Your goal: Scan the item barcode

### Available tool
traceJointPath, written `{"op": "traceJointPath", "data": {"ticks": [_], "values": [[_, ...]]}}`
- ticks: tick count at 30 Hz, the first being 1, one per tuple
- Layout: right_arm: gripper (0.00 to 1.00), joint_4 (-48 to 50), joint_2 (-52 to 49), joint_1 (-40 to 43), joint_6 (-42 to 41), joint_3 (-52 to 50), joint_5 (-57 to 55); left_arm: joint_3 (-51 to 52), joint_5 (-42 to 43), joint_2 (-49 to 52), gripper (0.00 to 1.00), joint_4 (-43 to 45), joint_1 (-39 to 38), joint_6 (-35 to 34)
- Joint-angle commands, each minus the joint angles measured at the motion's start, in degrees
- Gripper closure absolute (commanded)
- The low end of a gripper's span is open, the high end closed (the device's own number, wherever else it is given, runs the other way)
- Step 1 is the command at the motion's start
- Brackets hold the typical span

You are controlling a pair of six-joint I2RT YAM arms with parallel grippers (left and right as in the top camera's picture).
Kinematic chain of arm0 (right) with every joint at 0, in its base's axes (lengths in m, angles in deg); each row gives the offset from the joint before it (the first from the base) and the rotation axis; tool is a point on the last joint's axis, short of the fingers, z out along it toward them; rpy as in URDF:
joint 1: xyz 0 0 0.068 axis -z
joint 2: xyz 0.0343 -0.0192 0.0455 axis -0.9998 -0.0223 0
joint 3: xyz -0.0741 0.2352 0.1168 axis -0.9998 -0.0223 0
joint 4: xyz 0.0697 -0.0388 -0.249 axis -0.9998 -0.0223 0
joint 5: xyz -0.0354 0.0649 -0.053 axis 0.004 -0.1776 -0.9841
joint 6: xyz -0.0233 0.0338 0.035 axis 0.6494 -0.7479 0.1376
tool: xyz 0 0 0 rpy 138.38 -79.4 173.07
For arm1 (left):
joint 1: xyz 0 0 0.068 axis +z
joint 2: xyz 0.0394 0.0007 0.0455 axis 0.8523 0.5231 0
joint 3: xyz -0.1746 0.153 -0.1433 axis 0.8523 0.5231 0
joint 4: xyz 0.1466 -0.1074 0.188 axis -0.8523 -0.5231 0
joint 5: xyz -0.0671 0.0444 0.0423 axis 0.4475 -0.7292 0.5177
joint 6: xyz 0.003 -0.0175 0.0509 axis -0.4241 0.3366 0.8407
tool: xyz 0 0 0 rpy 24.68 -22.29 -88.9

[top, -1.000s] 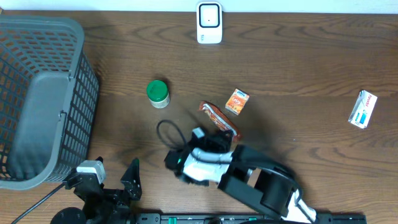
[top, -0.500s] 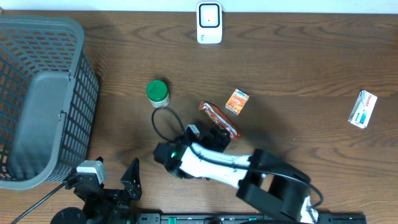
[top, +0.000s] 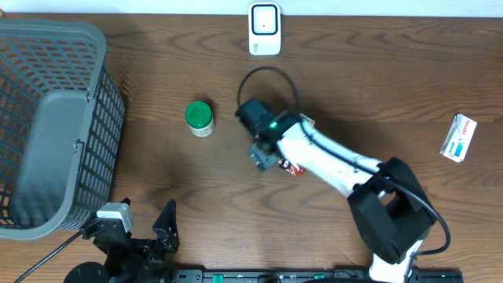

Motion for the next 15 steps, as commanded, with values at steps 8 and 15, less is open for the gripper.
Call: {"op": "traceJointPath", "data": {"ticks": [8, 15], "values": [[0.11, 2.0, 0.3, -0.4, 7.2, 0.4, 6.8, 0.1, 0.5, -0.2, 0.06, 0.0, -0.3, 0.1], [0.05, 4.0, 0.3, 6.8, 10.0, 2.4, 34.9, 0.1, 0.5, -0.2, 0.06, 0.0, -0.3, 0.1]]}}
